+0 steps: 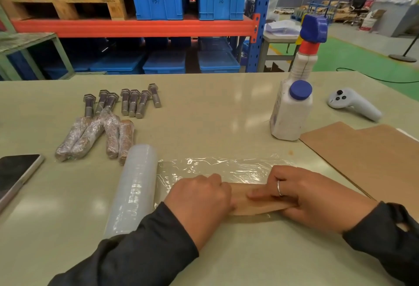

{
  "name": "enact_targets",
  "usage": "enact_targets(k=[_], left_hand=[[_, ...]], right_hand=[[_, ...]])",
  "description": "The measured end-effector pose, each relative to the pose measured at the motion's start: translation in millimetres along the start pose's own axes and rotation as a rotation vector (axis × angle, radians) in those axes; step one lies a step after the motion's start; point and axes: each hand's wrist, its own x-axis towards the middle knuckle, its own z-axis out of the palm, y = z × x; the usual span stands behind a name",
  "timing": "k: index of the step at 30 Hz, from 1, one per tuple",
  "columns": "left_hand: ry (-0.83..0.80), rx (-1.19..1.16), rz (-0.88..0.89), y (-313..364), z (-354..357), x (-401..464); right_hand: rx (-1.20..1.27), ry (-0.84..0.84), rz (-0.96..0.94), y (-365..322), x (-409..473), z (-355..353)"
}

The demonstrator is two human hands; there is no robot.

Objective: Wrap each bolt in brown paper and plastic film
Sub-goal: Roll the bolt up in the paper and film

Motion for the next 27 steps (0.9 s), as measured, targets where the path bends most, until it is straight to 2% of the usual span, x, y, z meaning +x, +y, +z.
enact_targets(k=[4,7,9,13,15,16,18,22,24,27], left_hand=[[-0.095,0.004,-0.020,-2.4,5.8,10.4],[-0.150,-0.049,0.016,-1.4,8.7,13.8],[-0.120,-0.042,-0.016,-6.5,18.4,14.2],[-0.172,0.048,0.008,-7.1,12.5,15.4],[-0.208,0.012,0.044,-6.3,15.8,15.8],[-0.161,0.017,0.061,-5.3,17.7,14.1],[-0.181,0.031,0.046,-4.8,20.2,13.1],[-0.176,-0.119,-0.098,-7.5,17.1,9.6],[-0.133,-0.190,-0.179,-13.9,26.6,7.7],[-0.095,-0.221,-0.206,-18.4,29.7,6.2]], right_hand=[[-0.128,0.057,0.225,10.7,-13.7,4.0],[-0.103,0.046,0.412,17.6,-26.2,4.7],[-0.107,0.056,0.403,19.2,-31.0,6.3],[-0.013,0.126,0.350,18.9,-34.8,6.6],[0.041,0.141,0.335,21.1,-36.2,6.3],[0.089,0.161,0.345,22.0,-37.5,5.9],[0.187,0.216,0.411,24.0,-40.7,5.8],[0.252,0.257,0.542,25.8,-41.9,7.5],[0.255,0.251,0.533,22.9,-39.2,6.7],[0.230,0.190,0.505,18.2,-36.3,4.6]])
